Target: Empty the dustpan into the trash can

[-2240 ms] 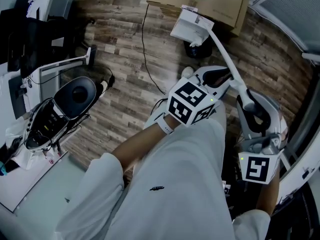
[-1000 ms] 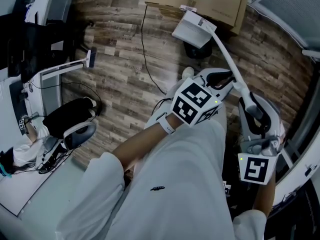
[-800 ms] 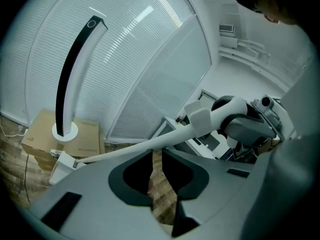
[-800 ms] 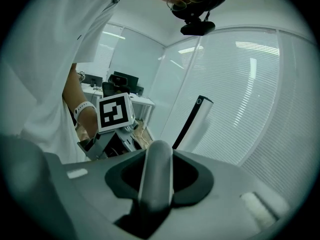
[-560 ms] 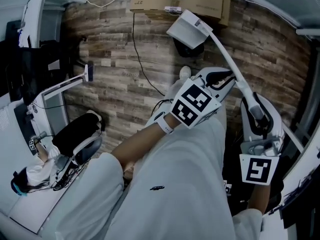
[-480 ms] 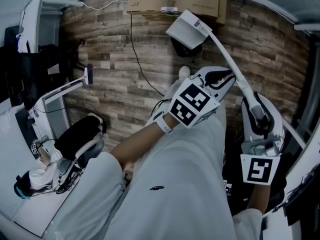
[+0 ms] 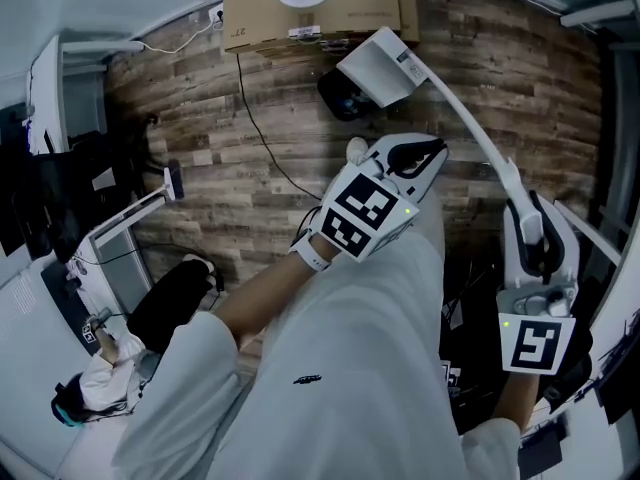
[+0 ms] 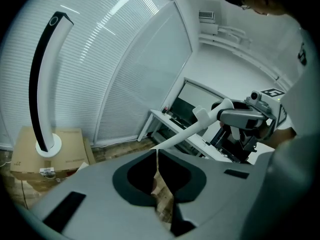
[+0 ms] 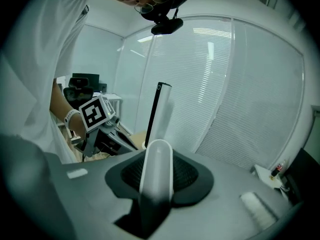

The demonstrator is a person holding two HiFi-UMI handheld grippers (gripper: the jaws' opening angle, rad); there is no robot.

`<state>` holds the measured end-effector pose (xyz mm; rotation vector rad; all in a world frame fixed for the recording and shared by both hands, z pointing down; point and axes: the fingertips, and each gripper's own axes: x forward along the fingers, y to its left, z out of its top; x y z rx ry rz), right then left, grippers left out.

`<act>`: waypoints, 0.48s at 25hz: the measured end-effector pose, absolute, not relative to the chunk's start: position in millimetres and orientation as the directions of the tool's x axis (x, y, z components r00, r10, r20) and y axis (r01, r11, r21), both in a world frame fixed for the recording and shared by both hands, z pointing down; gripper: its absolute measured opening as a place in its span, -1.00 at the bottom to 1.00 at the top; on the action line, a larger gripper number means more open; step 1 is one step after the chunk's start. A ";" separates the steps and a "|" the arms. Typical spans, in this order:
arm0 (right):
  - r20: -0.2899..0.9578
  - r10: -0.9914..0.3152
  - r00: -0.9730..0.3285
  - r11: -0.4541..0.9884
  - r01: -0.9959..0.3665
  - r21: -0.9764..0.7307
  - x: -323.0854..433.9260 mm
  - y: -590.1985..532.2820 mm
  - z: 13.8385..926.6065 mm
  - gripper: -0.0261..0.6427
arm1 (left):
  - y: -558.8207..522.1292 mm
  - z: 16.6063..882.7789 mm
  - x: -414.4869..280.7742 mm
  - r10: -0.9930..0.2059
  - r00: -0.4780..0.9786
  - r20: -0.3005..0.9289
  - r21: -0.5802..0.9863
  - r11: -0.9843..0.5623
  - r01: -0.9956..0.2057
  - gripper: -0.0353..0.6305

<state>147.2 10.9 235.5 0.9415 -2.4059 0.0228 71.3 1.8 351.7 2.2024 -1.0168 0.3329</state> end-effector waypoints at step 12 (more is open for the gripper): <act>0.532 -0.732 -0.425 0.593 -0.782 0.192 207.7 -22.4 253.9 -0.56 | -13.7 351.4 60.8 -0.592 0.607 0.530 0.396 -0.460 -0.795 -0.87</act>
